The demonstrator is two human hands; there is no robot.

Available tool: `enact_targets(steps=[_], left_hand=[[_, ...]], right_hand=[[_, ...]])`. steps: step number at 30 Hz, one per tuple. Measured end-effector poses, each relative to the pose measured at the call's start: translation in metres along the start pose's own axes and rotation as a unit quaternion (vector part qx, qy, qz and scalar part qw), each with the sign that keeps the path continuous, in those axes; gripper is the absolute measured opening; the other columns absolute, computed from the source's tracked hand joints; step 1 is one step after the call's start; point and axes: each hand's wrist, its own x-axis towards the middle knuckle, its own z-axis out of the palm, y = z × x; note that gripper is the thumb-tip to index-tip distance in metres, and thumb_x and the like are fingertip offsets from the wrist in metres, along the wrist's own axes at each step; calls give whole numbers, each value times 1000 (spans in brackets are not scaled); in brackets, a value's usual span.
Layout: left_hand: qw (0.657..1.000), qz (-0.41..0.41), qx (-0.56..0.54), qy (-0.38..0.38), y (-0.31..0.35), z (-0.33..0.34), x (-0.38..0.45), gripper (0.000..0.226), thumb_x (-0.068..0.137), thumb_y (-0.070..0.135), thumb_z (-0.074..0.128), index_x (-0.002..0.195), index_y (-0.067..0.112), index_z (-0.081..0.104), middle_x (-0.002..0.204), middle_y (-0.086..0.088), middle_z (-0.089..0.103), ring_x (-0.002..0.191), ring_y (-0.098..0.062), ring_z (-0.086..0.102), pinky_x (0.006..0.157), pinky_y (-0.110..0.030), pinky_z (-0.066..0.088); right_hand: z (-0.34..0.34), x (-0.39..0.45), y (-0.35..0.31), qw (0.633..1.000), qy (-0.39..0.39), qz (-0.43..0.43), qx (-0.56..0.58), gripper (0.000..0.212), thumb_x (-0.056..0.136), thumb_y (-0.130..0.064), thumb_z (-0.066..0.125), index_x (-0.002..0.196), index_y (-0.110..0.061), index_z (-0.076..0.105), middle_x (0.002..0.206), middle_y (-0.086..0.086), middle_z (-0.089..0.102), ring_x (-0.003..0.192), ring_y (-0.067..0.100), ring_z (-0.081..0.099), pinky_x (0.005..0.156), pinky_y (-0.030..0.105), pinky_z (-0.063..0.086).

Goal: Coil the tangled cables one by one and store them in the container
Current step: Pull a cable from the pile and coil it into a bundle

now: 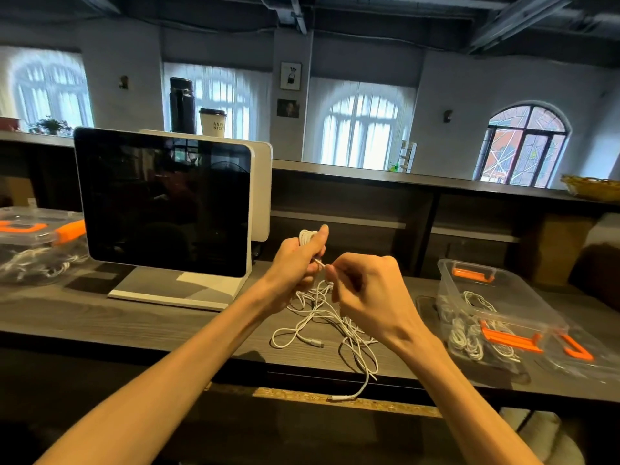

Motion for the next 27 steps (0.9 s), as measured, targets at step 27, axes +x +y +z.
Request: enact_targets(steps=[27], left_hand=[[974,-87,-99,-185,4,0,-12,69,91,74,33,72,11,53,59,-6,38,40,-8,32,39,-15,22]], right_hand=[[-27,33,-2,967,-176,174,65,27,97,-36,68,77,-20,78,64,0,71,52,6,61,53,16,50]])
